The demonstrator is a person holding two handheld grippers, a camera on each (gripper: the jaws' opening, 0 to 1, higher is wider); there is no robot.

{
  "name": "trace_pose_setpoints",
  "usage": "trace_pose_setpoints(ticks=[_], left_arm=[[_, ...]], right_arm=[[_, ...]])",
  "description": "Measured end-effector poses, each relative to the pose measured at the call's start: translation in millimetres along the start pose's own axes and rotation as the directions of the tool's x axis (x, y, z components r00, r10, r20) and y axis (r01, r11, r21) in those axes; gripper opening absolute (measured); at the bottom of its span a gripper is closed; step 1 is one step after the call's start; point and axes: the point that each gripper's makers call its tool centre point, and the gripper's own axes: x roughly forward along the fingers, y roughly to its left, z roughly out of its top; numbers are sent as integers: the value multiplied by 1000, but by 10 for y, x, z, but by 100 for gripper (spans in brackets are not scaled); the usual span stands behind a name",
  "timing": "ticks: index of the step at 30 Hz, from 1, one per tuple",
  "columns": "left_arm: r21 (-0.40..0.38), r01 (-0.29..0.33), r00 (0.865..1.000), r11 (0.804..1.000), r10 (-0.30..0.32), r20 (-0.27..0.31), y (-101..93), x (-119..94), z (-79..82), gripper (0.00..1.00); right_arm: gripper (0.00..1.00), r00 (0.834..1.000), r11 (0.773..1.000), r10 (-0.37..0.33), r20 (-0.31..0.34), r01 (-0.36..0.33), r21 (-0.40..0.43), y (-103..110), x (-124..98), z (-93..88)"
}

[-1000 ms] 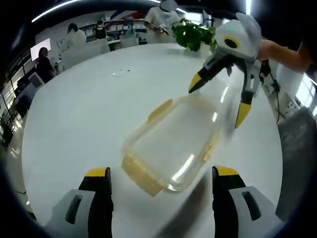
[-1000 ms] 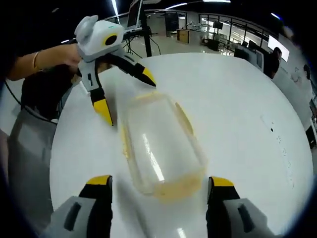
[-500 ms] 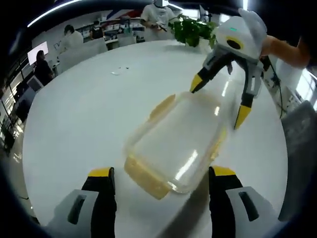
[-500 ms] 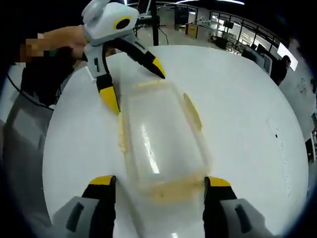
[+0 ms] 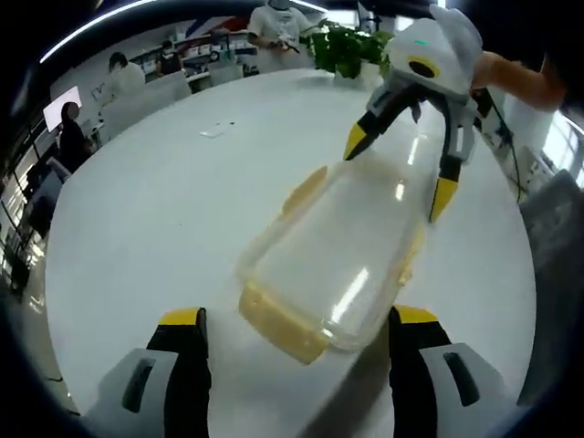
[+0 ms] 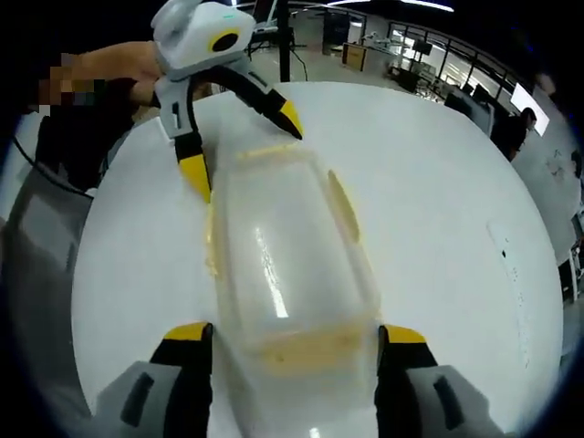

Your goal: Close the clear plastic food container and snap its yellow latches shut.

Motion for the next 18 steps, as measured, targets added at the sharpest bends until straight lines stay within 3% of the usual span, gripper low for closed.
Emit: trace_pose_setpoints(ticks=[6, 12, 16, 18], left_arm=[[12, 10, 1000, 1000, -11, 2, -2, 4, 8, 80], [50, 41, 999, 998, -41, -1, -52, 5, 24, 72], [90, 76, 997, 993, -78, 17, -120, 16, 60, 64], [83, 72, 997, 994, -74, 14, -107, 11, 51, 63]], right_arm=[[72, 1000, 1000, 5, 3, -5, 8, -15, -3, -12], [71, 1000, 1000, 10, 12, -10, -1, -26, 0, -2], [58, 1000, 1000, 13, 17, -13, -6, -69, -25, 5], [57, 1000, 999, 24, 14, -23, -24, -79, -35, 12]])
